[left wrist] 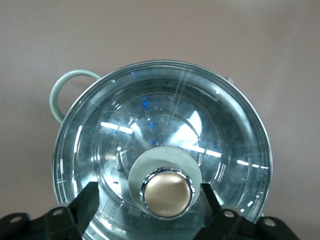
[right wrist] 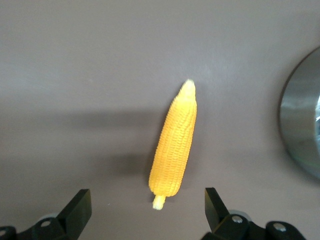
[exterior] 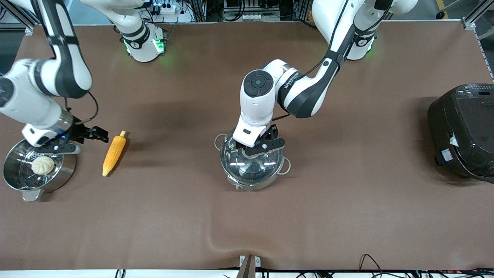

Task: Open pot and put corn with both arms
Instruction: 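Grasp the yellow corn cob with the right gripper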

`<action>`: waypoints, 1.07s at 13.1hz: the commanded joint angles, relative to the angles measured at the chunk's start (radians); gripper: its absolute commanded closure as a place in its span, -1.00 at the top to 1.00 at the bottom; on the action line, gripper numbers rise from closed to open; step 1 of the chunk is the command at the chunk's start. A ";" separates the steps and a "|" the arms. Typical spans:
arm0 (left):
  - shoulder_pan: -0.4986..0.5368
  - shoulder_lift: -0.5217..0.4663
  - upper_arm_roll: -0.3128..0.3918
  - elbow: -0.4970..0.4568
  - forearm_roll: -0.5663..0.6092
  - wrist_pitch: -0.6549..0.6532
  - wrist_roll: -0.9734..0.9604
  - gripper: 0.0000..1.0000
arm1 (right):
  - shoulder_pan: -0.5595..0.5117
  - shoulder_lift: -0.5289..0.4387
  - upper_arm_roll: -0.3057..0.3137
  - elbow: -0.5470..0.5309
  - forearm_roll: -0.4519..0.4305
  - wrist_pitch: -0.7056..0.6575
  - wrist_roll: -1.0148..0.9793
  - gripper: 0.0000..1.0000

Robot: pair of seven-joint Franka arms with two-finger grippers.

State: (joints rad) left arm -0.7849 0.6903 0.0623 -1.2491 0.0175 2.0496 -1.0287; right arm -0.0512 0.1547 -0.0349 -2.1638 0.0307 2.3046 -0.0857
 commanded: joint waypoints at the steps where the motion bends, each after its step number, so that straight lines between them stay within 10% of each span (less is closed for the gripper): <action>1: -0.014 0.031 0.019 0.040 -0.007 0.009 -0.011 0.49 | -0.050 0.110 0.012 -0.051 -0.006 0.155 0.055 1.00; 8: -0.016 0.055 0.014 0.054 -0.007 0.029 -0.011 0.48 | -0.041 0.260 0.013 -0.051 0.064 0.213 0.195 0.95; 13: -0.020 0.052 0.008 0.053 -0.007 0.026 -0.011 0.33 | -0.024 0.185 0.018 -0.028 0.066 0.109 0.198 -0.59; 14: -0.020 0.051 0.008 0.053 -0.007 0.023 -0.011 0.31 | -0.018 0.157 0.018 -0.021 0.066 0.061 0.198 -0.64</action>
State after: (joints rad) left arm -0.7949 0.7245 0.0607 -1.2311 0.0175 2.0801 -1.0287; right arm -0.0827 0.3859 -0.0191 -2.1846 0.0792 2.4461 0.0980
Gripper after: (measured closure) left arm 0.330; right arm 0.524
